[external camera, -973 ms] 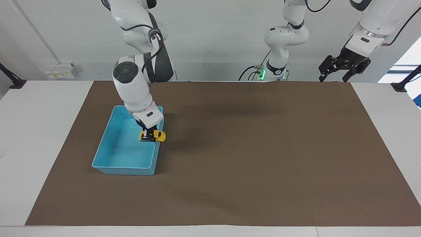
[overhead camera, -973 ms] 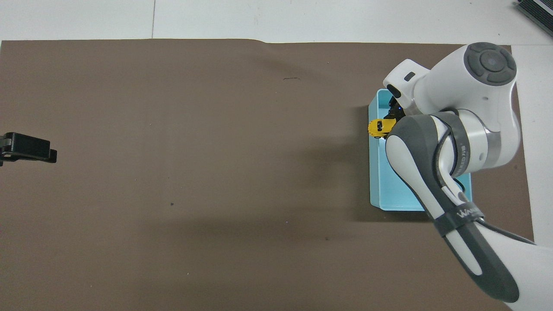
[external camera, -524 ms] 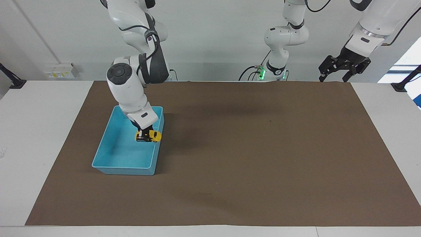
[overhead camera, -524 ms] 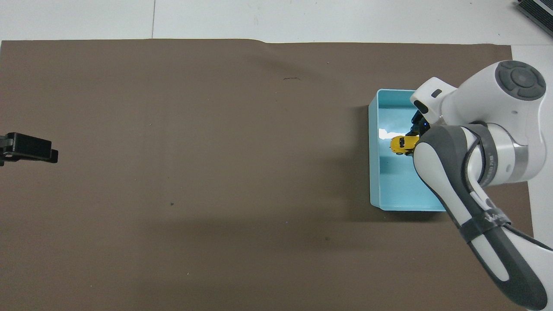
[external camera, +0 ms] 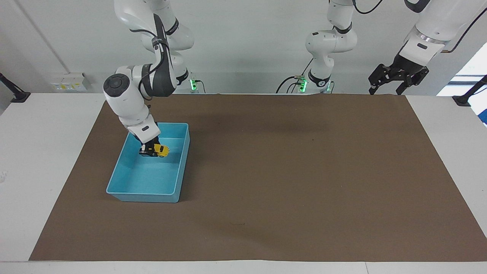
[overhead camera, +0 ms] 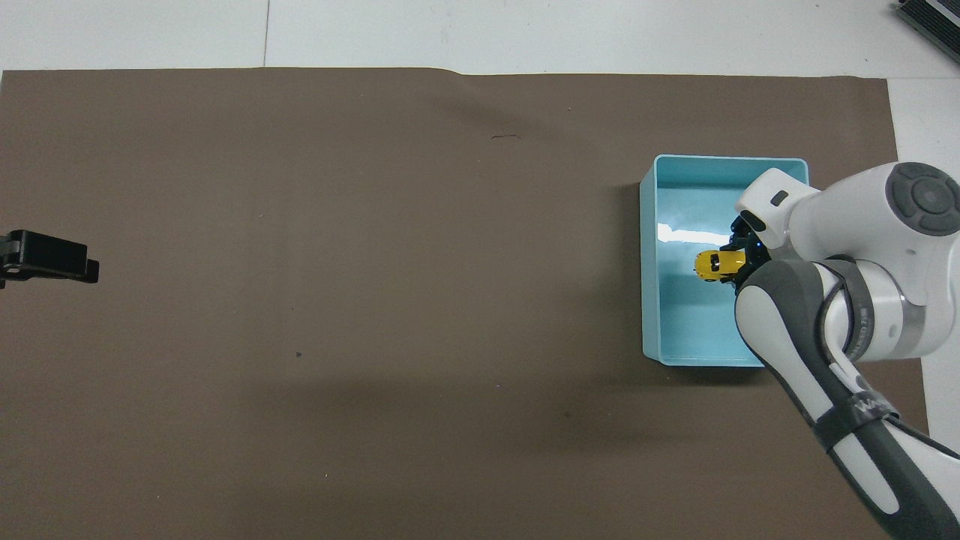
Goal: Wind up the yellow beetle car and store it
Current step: 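Lift the car over the bin rim with the right gripper, then lower the car into the bin and open the right gripper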
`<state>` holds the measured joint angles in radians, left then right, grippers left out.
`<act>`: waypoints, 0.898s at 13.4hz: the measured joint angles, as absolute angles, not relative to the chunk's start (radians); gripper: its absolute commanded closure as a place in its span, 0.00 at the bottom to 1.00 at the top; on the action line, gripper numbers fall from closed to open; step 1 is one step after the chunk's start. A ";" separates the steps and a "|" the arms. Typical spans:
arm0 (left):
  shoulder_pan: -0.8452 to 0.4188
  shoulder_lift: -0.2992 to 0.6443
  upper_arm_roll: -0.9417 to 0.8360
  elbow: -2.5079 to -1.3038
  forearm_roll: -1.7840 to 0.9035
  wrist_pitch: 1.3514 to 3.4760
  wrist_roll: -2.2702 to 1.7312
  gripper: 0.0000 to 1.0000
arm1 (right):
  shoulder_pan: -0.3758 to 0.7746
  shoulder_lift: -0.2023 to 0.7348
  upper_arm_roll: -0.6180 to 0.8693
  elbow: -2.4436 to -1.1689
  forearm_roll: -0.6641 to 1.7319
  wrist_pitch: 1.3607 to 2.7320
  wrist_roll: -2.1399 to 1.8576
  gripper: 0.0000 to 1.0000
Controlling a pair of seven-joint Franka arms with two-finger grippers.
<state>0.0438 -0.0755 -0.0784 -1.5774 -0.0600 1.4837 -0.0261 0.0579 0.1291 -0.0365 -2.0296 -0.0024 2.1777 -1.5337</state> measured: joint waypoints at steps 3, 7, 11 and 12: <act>0.044 -0.075 -0.078 -1.577 -0.060 1.484 -0.026 0.00 | 0.050 0.131 -0.036 -2.076 -0.013 2.249 -1.553 0.94; 0.044 -0.075 -0.078 -1.577 -0.060 1.484 -0.026 0.00 | 0.050 0.160 -0.036 -2.126 -0.018 2.357 -1.553 0.94; 0.044 -0.075 -0.078 -1.577 -0.060 1.484 -0.026 0.00 | 0.050 0.186 -0.035 -2.149 -0.018 2.417 -1.553 0.90; 0.044 -0.075 -0.078 -1.577 -0.060 1.484 -0.026 0.00 | 0.050 0.191 -0.035 -2.150 -0.018 2.420 -1.553 0.89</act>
